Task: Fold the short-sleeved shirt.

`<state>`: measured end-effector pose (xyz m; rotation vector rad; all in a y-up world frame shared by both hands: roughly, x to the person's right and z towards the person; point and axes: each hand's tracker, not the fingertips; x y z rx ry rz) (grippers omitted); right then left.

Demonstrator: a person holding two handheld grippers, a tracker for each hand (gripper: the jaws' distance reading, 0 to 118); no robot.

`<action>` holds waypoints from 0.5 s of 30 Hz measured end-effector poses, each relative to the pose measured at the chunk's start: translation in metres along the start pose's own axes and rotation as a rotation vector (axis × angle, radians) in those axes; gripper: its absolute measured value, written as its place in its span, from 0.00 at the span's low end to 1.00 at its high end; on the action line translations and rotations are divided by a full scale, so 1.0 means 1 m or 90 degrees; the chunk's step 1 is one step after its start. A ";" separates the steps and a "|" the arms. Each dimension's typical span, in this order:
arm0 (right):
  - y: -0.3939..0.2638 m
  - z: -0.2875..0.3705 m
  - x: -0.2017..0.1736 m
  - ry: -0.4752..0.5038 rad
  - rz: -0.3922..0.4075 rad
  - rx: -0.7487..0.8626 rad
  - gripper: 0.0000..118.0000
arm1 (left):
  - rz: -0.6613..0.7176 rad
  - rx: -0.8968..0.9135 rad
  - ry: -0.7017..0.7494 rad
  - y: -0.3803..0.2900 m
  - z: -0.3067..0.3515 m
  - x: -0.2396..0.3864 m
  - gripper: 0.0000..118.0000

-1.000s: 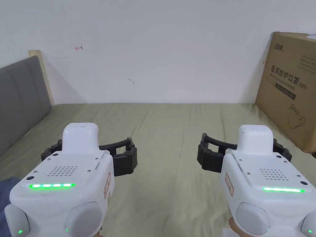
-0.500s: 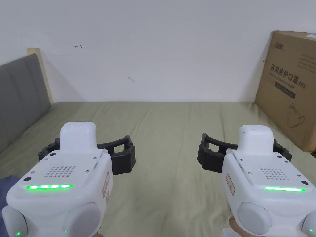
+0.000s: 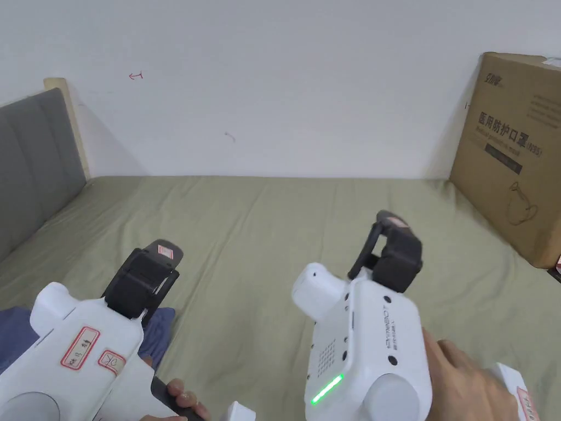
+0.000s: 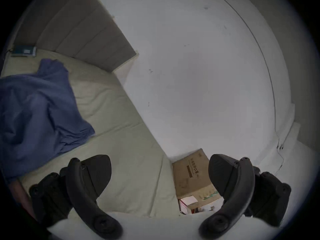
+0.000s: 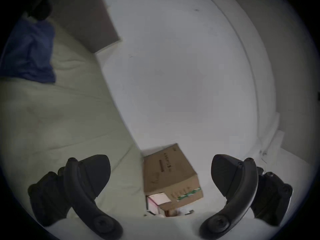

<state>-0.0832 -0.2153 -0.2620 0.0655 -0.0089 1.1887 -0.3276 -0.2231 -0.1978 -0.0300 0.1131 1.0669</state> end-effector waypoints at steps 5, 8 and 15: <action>-0.006 -0.010 0.010 0.058 -0.100 -0.042 0.98 | -0.104 0.012 0.021 0.004 0.000 0.023 0.97; -0.019 -0.015 0.055 0.103 -0.416 -0.072 0.98 | -0.312 0.038 0.050 0.003 -0.002 0.063 0.97; -0.073 0.002 0.081 0.036 -0.822 -0.114 0.98 | -0.930 0.068 0.118 -0.063 0.000 0.120 0.97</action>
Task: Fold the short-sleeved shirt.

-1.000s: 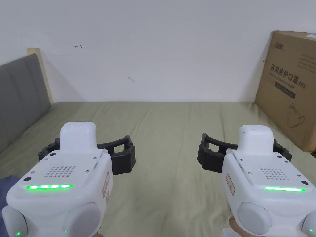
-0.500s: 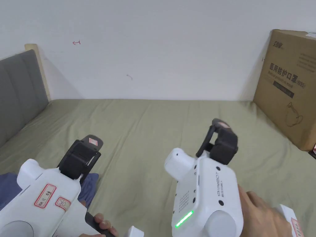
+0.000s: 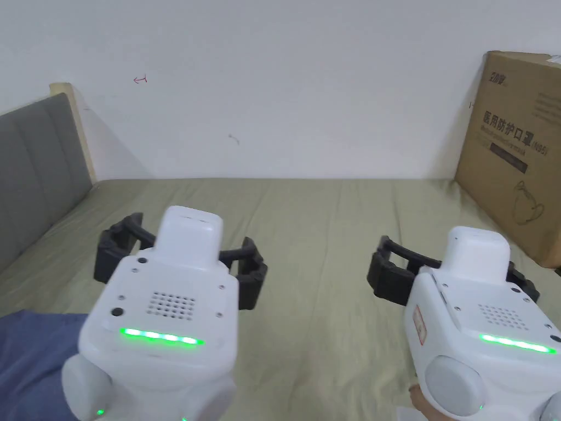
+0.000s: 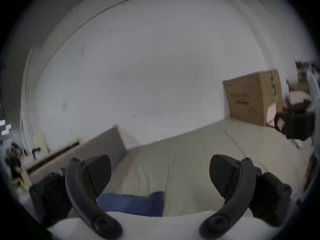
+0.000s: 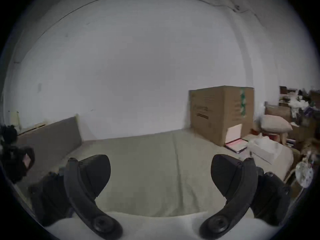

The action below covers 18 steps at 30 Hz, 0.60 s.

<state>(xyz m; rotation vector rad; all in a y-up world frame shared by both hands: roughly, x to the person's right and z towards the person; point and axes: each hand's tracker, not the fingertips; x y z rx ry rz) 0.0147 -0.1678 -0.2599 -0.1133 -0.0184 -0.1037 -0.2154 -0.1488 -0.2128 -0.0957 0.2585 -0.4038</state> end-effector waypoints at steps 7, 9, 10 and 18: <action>0.001 -0.003 -0.006 0.019 0.080 0.016 0.98 | 0.210 -0.014 -0.075 -0.002 0.000 -0.015 0.97; 0.002 -0.002 -0.006 0.024 0.105 0.024 0.98 | 0.205 -0.018 -0.062 -0.002 -0.002 -0.019 0.97; 0.002 -0.001 -0.006 0.024 0.109 0.029 0.98 | 0.201 -0.021 -0.054 -0.003 -0.001 -0.019 0.97; 0.003 0.002 0.004 0.015 0.057 0.028 0.25 | 0.221 -0.038 -0.072 -0.006 0.000 -0.024 0.14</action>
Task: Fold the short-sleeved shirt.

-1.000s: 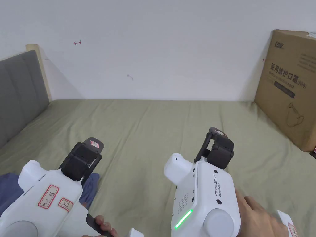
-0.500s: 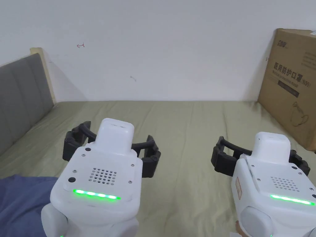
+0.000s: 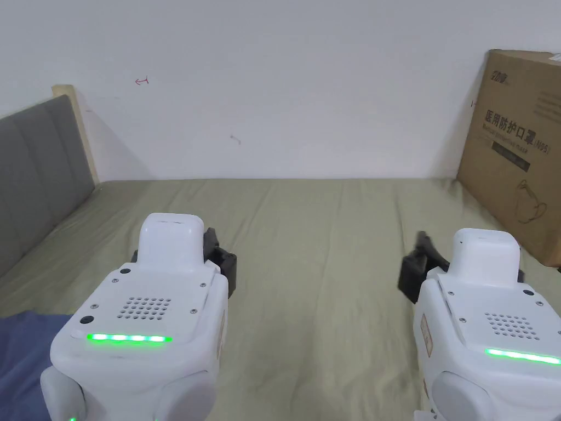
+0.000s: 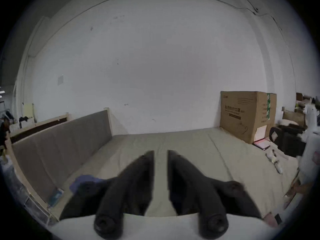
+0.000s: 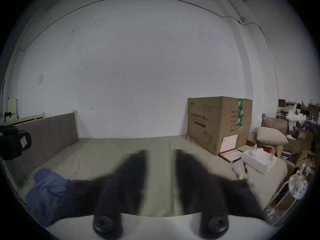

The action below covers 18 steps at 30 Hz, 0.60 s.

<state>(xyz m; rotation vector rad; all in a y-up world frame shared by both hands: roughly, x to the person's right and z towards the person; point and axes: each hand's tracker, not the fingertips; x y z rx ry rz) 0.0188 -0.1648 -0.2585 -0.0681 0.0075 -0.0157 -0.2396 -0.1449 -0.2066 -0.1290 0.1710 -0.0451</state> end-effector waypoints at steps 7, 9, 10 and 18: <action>-0.001 -0.006 0.010 0.003 0.009 -0.014 0.00 | -0.012 0.010 -0.012 -0.004 -0.003 0.004 0.00; -0.001 -0.006 0.008 0.008 0.018 -0.017 0.00 | -0.007 0.004 -0.015 -0.005 -0.006 0.003 0.00; 0.000 -0.007 0.007 0.015 0.022 -0.020 0.00 | -0.004 0.001 -0.021 -0.004 -0.008 0.002 0.00; 0.002 -0.008 0.002 0.039 0.013 -0.028 0.00 | 0.002 -0.009 -0.006 -0.003 -0.005 -0.006 0.00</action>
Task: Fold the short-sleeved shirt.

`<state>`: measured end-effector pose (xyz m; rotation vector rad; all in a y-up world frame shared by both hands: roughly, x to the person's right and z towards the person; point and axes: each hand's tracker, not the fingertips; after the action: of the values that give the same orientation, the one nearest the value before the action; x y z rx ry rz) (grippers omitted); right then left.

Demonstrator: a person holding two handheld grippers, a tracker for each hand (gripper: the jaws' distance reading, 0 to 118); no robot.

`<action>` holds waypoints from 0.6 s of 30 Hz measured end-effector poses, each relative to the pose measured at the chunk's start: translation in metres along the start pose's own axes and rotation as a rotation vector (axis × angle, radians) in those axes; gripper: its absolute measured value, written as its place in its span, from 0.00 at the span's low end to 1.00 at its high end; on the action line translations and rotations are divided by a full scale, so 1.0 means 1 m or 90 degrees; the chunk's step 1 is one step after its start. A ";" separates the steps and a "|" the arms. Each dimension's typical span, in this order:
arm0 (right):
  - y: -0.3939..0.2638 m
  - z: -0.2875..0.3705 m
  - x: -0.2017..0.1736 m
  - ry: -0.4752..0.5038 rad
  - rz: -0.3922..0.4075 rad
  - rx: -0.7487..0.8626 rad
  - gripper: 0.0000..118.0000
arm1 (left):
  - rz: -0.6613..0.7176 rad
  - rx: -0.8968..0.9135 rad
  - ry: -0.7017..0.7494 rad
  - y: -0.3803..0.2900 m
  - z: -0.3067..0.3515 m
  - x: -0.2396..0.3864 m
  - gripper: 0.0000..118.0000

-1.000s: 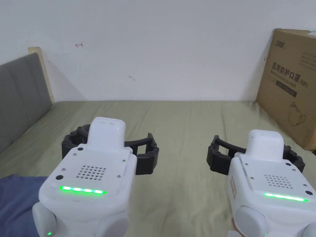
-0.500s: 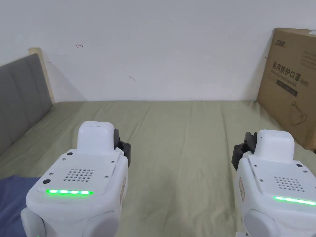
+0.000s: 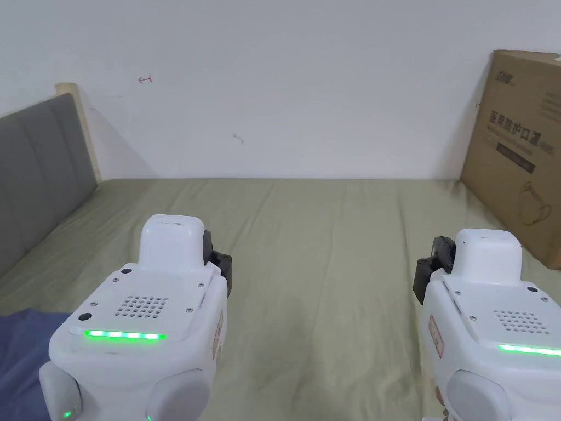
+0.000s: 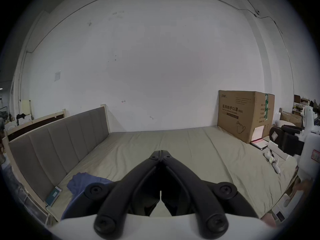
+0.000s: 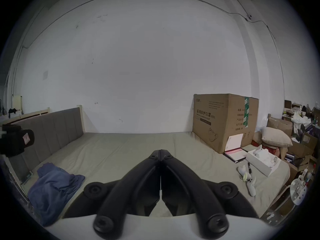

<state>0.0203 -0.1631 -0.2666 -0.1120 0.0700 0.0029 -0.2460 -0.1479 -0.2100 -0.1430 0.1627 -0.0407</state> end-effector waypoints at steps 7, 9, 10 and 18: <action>0.009 -0.009 -0.059 0.131 0.007 0.006 0.00 | 0.024 -0.003 0.106 0.004 0.028 -0.050 0.00; 0.008 -0.013 -0.081 0.180 0.001 -0.009 0.00 | 0.029 -0.006 0.145 0.005 0.040 -0.069 0.00; 0.007 -0.013 -0.093 0.200 0.005 -0.011 0.00 | 0.031 -0.007 0.167 0.005 0.046 -0.078 0.00; -0.003 -0.012 -0.152 0.292 0.042 -0.041 0.00 | 0.047 -0.023 0.250 0.000 0.069 -0.122 0.00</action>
<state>-0.1322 -0.1675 -0.2676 -0.1725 0.5314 0.0452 -0.3548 -0.1325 -0.1232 -0.1633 0.5612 0.0088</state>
